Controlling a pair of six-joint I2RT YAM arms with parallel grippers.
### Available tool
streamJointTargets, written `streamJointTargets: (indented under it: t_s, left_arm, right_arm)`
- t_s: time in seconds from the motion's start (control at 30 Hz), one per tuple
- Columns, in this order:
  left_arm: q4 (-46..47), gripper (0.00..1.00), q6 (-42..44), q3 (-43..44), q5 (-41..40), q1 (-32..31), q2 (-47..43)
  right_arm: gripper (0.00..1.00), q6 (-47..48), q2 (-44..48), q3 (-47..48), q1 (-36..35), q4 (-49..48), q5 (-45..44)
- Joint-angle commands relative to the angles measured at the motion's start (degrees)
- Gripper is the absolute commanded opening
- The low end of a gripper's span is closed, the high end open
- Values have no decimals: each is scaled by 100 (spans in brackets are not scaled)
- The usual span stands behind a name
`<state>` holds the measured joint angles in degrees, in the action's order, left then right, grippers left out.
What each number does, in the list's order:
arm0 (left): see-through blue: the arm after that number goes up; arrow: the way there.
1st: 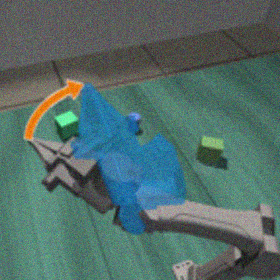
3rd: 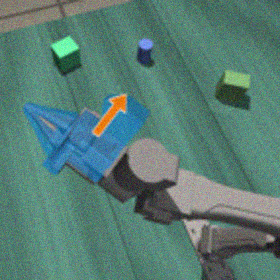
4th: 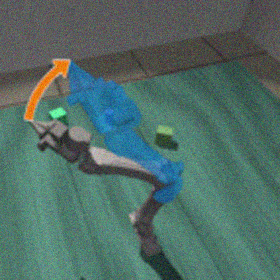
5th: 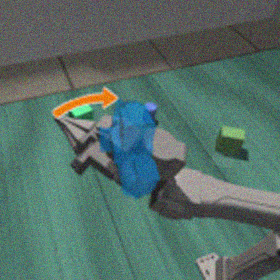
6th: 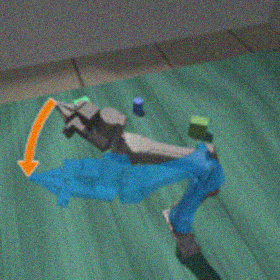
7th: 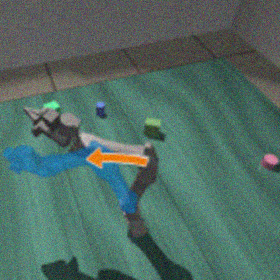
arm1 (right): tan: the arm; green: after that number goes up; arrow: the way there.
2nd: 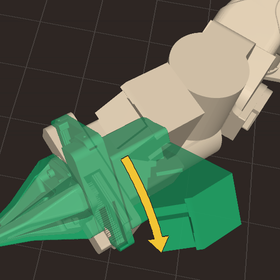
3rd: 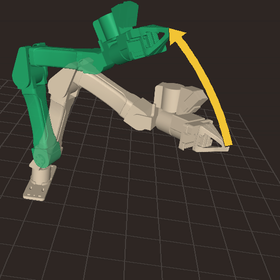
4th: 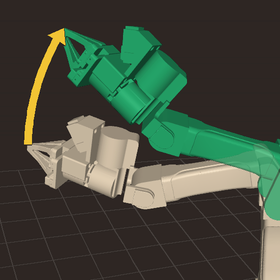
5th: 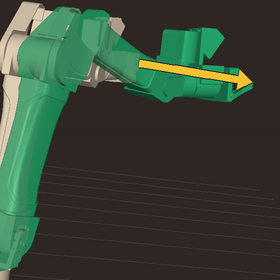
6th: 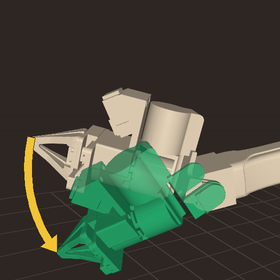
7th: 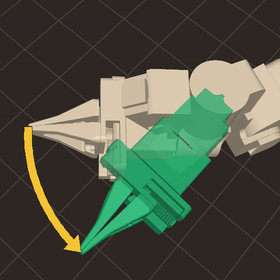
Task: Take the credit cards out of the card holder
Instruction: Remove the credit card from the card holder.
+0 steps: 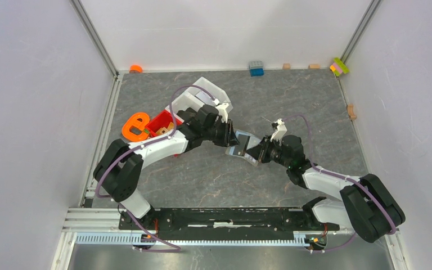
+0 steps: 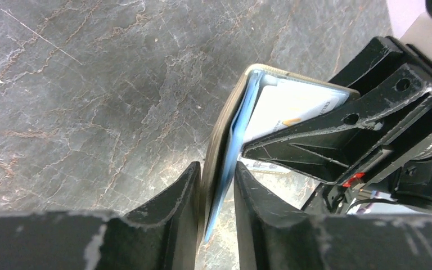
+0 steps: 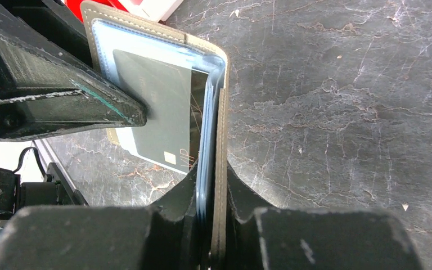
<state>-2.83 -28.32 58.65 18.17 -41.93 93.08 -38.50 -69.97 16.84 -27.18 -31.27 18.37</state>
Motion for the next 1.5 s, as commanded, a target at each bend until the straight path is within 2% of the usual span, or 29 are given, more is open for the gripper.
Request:
streamJointTargets:
  t_s: [0.0, 0.17, 0.3, 0.43, 0.53, 0.6, 0.67, 0.77, 0.87, 1.2, 1.47]
  left_arm:
    - [584, 37, -340, -82, 451, 127, -220]
    - [617, 37, -370, -114, 498, 150, -237]
    - [667, 28, -385, -141, 536, 167, -246]
    - [773, 13, -426, -169, 664, 191, -237]
    - [819, 7, -464, -196, 722, 220, -242]
    - [832, 6, -473, -212, 711, 234, -271]
    - [881, 5, -512, -263, 667, 260, -343]
    - [1051, 2, -625, -431, 635, 364, -478]
    - [1308, 2, -820, -640, 681, 518, -624]
    - [1645, 2, -1062, -921, 733, 729, -769]
    - [1698, 2, -1115, -961, 743, 774, -752]
  right_arm:
    - [8, 88, 59, 241, -6, -279, 4]
    - [8, 81, 52, 250, -11, -284, 26]
    - [8, 74, 62, 251, -6, -275, 26]
    - [8, 72, 56, 270, -2, -283, 65]
    - [10, 99, 86, 298, 12, -247, 97]
    - [16, 126, 119, 311, 37, -183, 69]
    - [31, 141, 149, 320, 62, -91, 4]
    - [46, 165, 192, 349, 114, 144, -203]
    - [53, 169, 267, 392, 184, 445, -467]
    - [51, 300, 1001, 187, 293, 527, -866]
    - [39, 513, 1904, -199, 227, -292, -519]
